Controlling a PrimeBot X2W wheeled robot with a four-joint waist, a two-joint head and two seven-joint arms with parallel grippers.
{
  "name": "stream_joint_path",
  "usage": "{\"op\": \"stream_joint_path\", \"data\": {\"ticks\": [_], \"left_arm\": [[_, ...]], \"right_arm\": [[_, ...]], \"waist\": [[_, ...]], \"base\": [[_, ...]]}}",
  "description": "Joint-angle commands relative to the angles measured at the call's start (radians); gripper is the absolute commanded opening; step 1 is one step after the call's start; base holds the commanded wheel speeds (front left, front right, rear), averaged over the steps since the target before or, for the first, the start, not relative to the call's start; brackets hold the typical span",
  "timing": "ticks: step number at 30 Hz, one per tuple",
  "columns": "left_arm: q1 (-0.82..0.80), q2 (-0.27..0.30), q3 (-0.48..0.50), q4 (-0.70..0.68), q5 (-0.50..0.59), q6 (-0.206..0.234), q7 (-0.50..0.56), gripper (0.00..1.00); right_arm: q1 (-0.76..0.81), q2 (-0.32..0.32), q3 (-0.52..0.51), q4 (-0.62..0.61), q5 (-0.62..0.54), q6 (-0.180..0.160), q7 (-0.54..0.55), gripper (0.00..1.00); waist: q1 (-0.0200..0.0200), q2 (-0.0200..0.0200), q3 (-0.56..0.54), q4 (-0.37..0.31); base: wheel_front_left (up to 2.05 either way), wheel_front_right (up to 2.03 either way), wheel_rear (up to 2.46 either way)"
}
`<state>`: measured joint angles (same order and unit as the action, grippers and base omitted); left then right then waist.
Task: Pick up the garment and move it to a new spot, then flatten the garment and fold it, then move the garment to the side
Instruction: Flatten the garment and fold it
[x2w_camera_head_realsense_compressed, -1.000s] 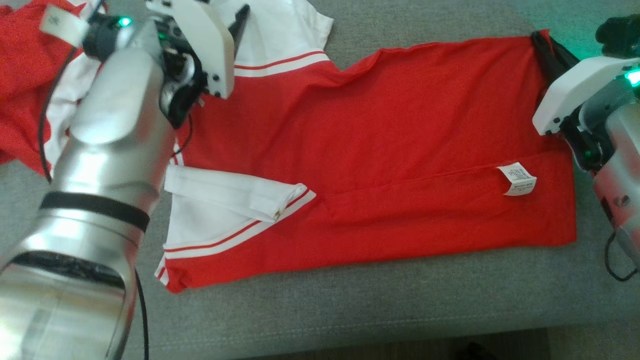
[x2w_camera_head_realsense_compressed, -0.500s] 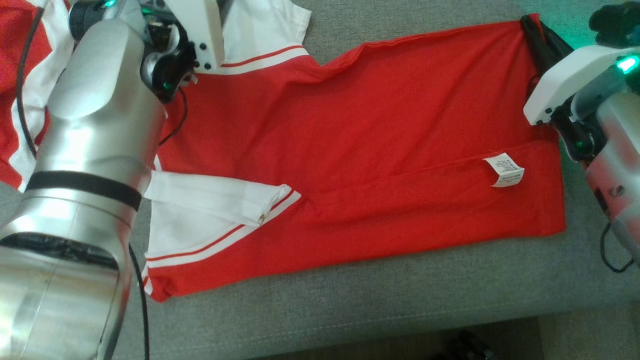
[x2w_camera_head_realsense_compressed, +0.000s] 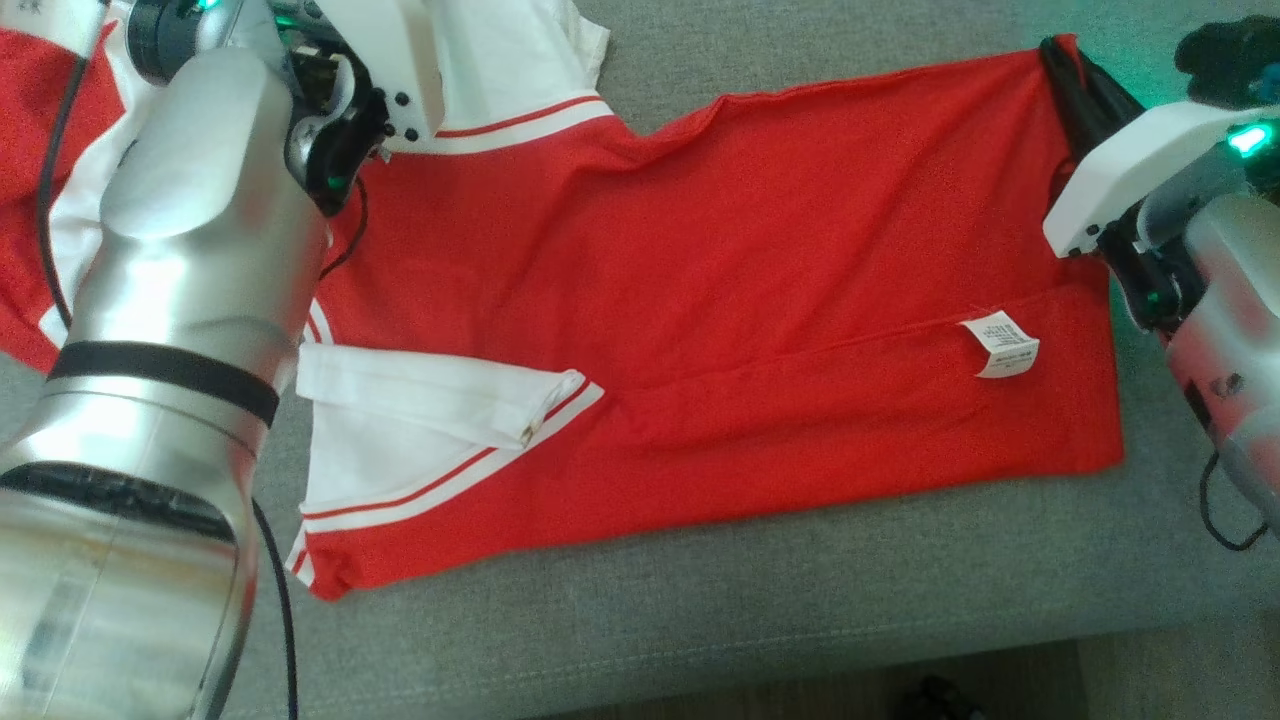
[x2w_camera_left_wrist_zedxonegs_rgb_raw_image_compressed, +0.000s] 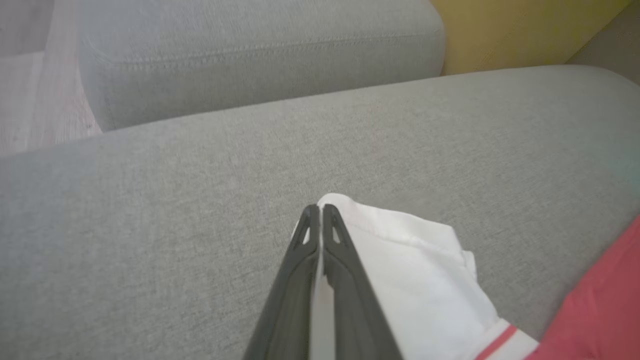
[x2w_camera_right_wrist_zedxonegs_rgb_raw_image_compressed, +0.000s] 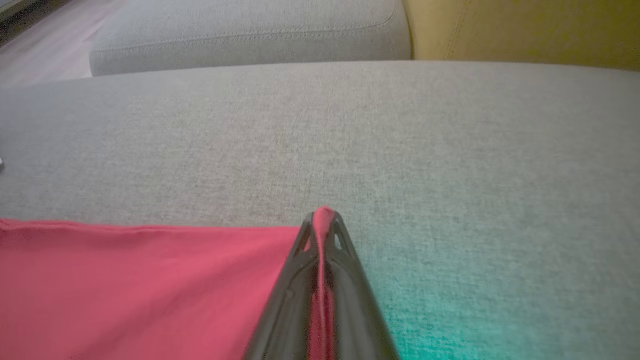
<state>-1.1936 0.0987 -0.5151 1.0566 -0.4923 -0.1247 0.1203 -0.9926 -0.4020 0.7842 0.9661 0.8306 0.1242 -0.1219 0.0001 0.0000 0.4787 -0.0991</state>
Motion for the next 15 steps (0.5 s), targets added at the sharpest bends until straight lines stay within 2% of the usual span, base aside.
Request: {"op": "stream_joint_path", "data": {"ticks": [1,7,11,15], "left_arm": [[-0.047,0.038,0.009,-0.032,0.011,-0.006,-0.024,0.0],[-0.042,0.039,-0.021,-0.043,0.026,-0.006,-0.167,0.0],[-0.016,0.041,-0.046,-0.028,0.036,-0.006,-0.222,0.0],[0.044,0.036,-0.053,-0.025,0.033,-0.005,-0.301,0.0]], "right_arm": [[-0.01,-0.011,0.004,-0.009,0.005,0.007,-0.026,0.0],[-0.035,-0.005,-0.013,0.029,-0.006,0.007,-0.119,0.0],[-0.022,0.006,-0.034,0.048,-0.031,0.007,-0.138,0.0],[0.027,0.001,-0.106,0.011,-0.074,0.007,-0.139,0.0]], "waist": [[-0.0001,0.0,-0.01,0.005],[-0.0001,0.0,-0.065,0.018],[-0.0001,0.0,-0.11,0.029],[-0.0001,0.0,-0.161,0.039]], "base": [[0.0,0.0,0.0],[0.0,0.0,0.0],[0.0,0.0,0.0],[0.0,0.0,0.0]]}}
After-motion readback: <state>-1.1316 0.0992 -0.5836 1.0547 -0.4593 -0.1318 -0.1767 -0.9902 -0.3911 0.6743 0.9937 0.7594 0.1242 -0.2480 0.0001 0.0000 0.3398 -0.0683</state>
